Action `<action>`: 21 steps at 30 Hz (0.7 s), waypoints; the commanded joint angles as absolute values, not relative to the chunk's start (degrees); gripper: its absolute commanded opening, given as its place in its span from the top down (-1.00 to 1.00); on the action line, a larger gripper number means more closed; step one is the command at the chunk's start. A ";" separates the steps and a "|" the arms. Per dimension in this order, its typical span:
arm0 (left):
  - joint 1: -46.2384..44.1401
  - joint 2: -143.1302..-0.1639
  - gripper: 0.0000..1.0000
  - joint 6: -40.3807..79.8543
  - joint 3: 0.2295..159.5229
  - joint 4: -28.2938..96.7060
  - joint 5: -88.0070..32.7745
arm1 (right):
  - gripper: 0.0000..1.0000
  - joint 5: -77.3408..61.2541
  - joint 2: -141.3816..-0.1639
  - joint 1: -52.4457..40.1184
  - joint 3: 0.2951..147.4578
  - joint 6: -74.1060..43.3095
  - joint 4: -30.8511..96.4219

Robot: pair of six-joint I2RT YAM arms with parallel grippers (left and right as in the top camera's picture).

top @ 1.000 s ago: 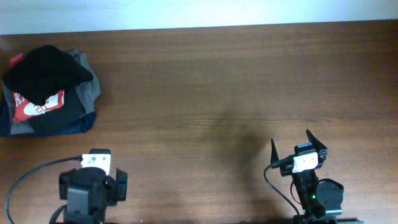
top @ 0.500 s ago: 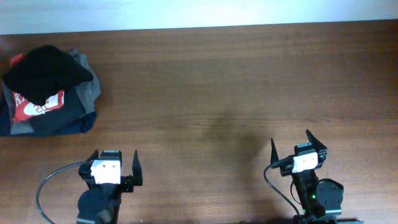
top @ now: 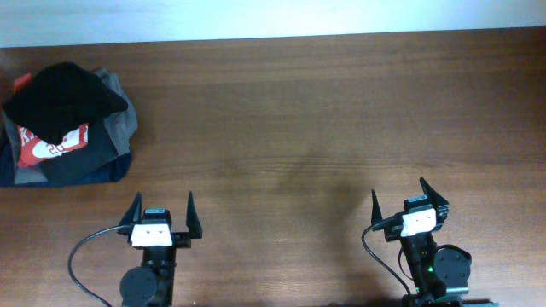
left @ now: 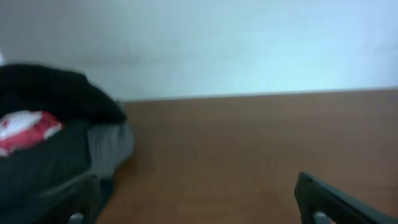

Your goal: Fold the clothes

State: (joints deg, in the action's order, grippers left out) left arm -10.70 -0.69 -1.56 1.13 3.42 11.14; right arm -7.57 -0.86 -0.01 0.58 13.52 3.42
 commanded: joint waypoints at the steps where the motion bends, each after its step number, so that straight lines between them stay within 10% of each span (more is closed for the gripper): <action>1: -8.43 -0.25 -0.98 -2.24 0.47 3.88 11.11 | -0.97 -8.16 -0.69 0.40 0.32 13.26 3.68; 21: -6.44 -0.30 -0.99 -2.24 0.54 4.36 5.56 | -0.98 -8.16 -0.69 0.40 0.32 13.26 3.68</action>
State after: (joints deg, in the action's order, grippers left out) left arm -6.66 -0.69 -1.56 0.95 4.36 6.35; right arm -7.57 -0.86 -0.01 0.58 13.52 3.42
